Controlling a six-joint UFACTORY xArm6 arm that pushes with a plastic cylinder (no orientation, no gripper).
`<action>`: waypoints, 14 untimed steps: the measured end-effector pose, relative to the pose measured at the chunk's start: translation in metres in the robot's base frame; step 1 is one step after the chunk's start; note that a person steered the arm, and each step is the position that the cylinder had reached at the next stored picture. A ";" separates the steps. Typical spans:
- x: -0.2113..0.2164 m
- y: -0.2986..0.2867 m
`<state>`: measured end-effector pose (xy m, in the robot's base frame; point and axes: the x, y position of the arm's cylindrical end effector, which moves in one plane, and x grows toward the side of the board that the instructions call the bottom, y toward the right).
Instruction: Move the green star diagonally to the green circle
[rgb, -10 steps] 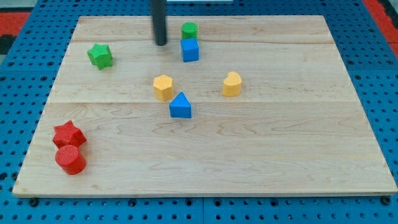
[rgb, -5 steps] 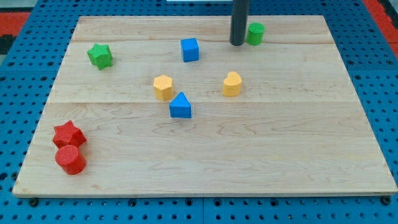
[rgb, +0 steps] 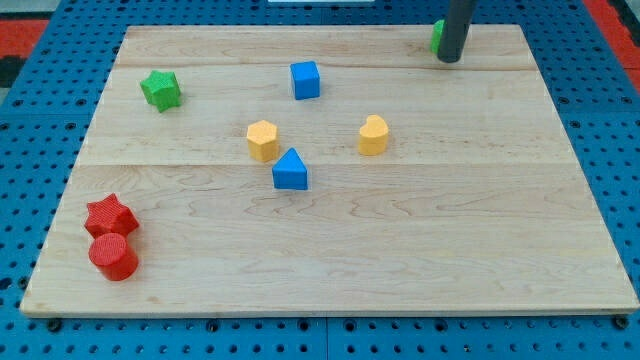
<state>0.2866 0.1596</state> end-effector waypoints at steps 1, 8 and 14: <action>0.055 -0.066; 0.005 -0.329; -0.062 -0.223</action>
<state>0.2243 -0.0637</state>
